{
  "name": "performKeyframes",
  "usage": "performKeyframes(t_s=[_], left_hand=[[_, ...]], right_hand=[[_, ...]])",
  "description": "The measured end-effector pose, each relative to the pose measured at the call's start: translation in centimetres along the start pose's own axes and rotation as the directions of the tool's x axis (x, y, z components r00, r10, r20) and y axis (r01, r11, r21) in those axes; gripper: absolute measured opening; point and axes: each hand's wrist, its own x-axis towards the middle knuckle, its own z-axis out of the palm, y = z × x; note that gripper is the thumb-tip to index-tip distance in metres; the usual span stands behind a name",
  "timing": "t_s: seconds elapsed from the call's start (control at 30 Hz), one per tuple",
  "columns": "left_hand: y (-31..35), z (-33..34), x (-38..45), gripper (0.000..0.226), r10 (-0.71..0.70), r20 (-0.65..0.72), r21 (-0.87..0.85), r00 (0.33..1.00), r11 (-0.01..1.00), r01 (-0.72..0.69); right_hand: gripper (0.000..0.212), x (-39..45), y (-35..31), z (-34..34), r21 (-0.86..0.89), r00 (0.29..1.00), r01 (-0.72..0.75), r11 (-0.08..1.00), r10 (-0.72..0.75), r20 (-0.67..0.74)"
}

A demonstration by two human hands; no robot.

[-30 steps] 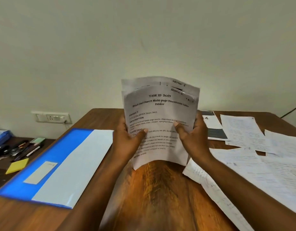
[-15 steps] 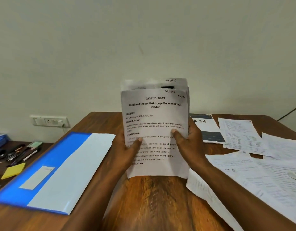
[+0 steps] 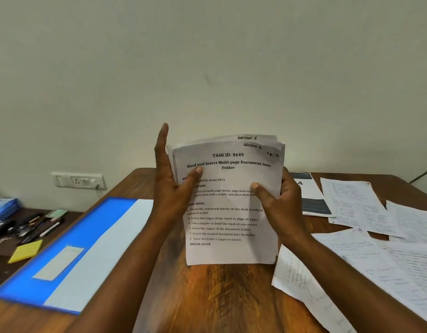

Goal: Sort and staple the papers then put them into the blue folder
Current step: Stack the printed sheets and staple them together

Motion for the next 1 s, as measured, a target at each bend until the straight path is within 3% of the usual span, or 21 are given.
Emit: performKeyframes(t_s=[0.13, 0.33, 0.7, 0.87, 1.0], left_hand=[[-1.0, 0.2, 0.0, 0.089, 0.059, 0.046, 0.055, 0.997, 0.997, -0.062], [-3.1, 0.0, -1.2, 0.062, -0.108, -0.003, 0.028, 0.994, 0.994, 0.109], [-1.3, 0.8, 0.0, 0.021, -0.222, -0.111, -0.207, 0.969, 0.959, 0.196], [-2.0, 0.6, -1.6, 0.011, -0.398, -0.027, -0.317, 0.917, 0.873, 0.370], [-1.9, 0.6, -1.3, 0.014, -0.405, -0.066, -0.292, 0.912, 0.882, 0.371]], right_hand=[[0.028, -0.6, 0.4, -0.1, -0.008, 0.999, -0.037, 0.999, 0.037, 0.011], [0.025, -1.2, 0.9, -0.6, 0.014, 0.991, -0.115, 0.993, 0.114, 0.066], [0.022, 0.2, -0.6, -0.5, 0.062, 0.998, -0.068, 0.996, 0.067, 0.022], [0.023, -1.0, 0.6, -0.2, 0.029, 0.996, -0.082, 0.996, 0.082, 0.022], [0.025, -0.7, 0.0, -0.1, 0.023, 0.997, -0.063, 0.998, 0.062, 0.043]])
